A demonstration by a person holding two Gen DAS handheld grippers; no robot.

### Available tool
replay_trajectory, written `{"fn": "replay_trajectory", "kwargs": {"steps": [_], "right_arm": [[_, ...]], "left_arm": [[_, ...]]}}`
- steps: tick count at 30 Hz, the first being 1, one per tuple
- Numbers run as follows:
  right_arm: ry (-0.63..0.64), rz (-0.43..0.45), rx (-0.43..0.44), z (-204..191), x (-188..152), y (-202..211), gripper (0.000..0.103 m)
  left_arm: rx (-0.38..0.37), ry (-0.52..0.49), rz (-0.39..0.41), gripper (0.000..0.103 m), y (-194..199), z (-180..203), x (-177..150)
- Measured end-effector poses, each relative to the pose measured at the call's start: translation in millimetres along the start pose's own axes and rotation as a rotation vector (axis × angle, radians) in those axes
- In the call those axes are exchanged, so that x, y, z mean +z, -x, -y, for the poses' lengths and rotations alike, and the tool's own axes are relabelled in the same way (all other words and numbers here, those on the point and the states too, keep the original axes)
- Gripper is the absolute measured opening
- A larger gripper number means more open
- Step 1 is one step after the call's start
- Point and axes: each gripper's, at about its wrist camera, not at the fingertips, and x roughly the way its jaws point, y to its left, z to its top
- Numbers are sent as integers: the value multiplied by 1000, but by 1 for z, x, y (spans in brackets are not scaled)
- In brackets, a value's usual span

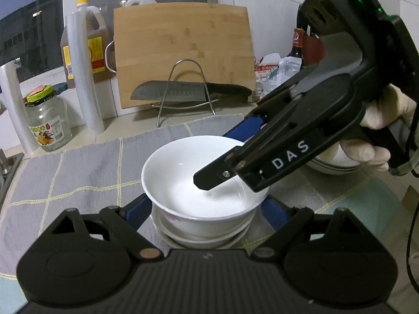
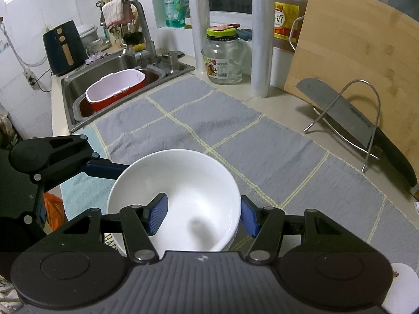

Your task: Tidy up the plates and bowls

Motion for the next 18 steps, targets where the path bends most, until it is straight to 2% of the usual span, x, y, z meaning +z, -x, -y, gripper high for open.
{"fn": "replay_trajectory", "kwargs": {"steps": [18], "right_arm": [[-11, -20, -7, 3, 1, -10, 65]], "left_arm": [[-8, -8, -34, 90, -10, -2, -2]]}}
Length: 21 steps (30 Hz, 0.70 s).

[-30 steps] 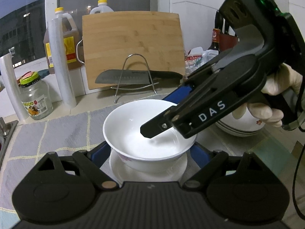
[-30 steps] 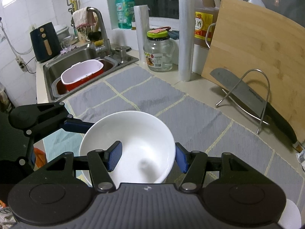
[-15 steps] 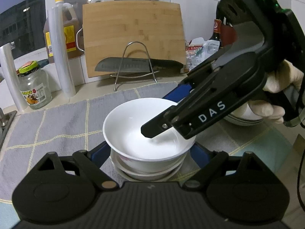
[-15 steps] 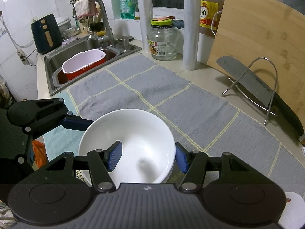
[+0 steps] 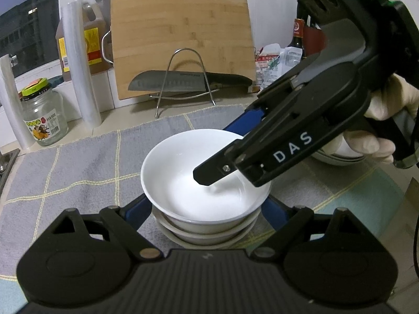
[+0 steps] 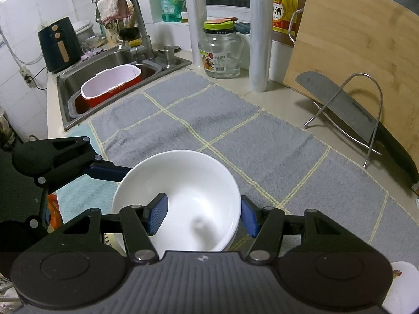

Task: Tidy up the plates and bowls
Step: 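Lower the held bowl into the nested white bowls with the right gripper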

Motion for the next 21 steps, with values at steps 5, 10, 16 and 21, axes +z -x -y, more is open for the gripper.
{"fn": "replay_trajectory", "kwargs": {"steps": [5, 10, 16, 21], "right_arm": [[1, -4, -1, 0, 0, -2, 65], [-4, -4, 2, 0, 0, -4, 65], [-10, -12, 15, 1, -2, -4, 66], [-5, -9, 25, 0, -2, -3, 71]], "left_arm": [[-7, 9, -6, 90, -1, -1, -1], [-12, 12, -5, 90, -1, -2, -1], [-12, -1, -12, 93, -4, -2, -1], [-16, 1, -10, 94, -5, -2, -2]]}}
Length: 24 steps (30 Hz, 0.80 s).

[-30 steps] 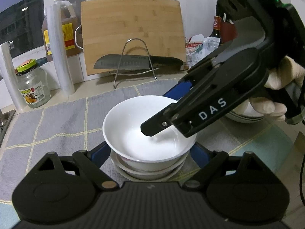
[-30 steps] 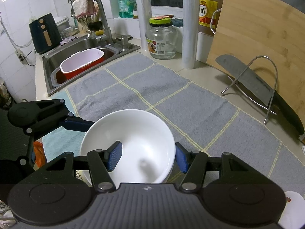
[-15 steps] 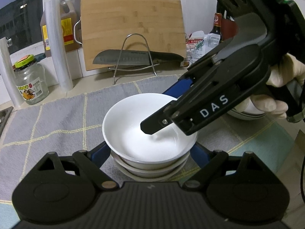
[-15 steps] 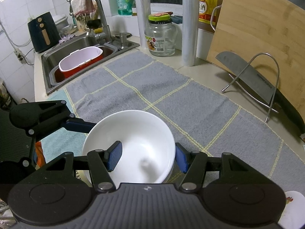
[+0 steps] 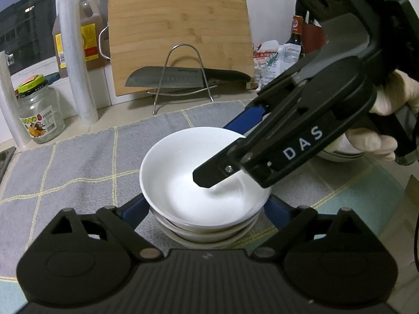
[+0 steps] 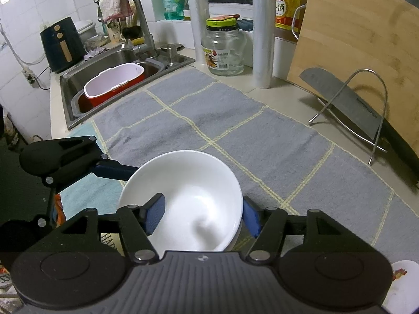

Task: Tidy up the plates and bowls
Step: 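Lower the held bowl into the nested white bowls with the right gripper, then open the right gripper and release the bowl onto the stack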

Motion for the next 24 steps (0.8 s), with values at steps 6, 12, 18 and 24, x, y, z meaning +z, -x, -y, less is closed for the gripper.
{"fn": "replay_trajectory", "kwargs": {"steps": [6, 12, 18, 24], "right_arm": [[14, 31, 0, -4, 3, 6, 89], [13, 42, 8, -3, 3, 7, 93], [18, 47, 20, -4, 2, 8, 93], [7, 70, 38, -3, 3, 13, 94]], "left_arm": [[-1, -11, 1, 94, 1, 2, -1], [1, -14, 13, 98, 7, 1, -1], [-2, -16, 45, 99, 17, -1, 2], [-10, -22, 45, 99, 18, -1, 1]]}}
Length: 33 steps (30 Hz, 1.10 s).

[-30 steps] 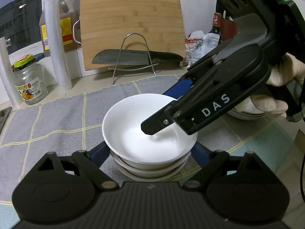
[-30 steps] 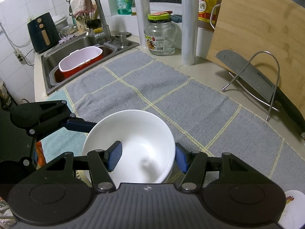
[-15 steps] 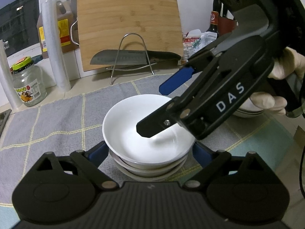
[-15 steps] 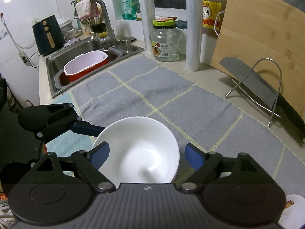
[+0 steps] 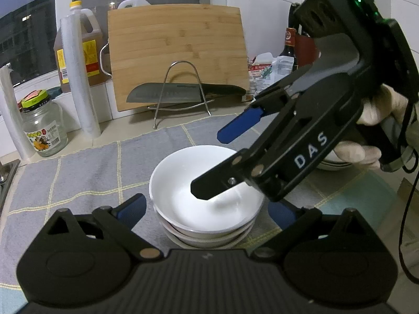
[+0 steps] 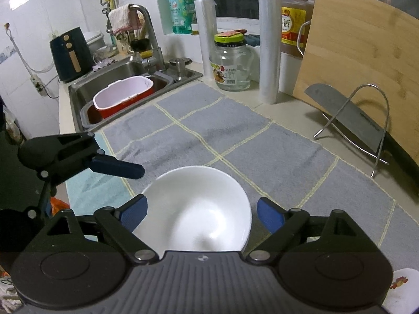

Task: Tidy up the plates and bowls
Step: 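Open the right gripper and release the bowl onto the stack, then grip the stack of three bowls with both grippers on opposite rims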

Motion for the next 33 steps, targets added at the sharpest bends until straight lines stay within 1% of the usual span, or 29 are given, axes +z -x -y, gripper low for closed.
{"fn": "replay_trajectory", "kwargs": {"steps": [3, 12, 15, 19, 23, 33], "right_arm": [[8, 4, 5, -3, 0, 2, 94], [28, 19, -23, -6, -3, 9, 95], [44, 27, -32, -8, -7, 14, 98], [71, 33, -43, -10, -14, 22, 98], [91, 37, -49, -9, -24, 29, 103], [108, 27, -53, -4, -51, 43, 103]], "left_arm": [[-4, 9, -4, 99, 0, -2, -1], [11, 56, -7, 99, 7, -13, -5], [15, 67, -6, 99, 11, -16, -6], [15, 75, -13, 99, 15, -15, -10], [27, 76, -40, 99, 16, -11, -15], [45, 86, -97, 99, 16, -3, -27]]}}
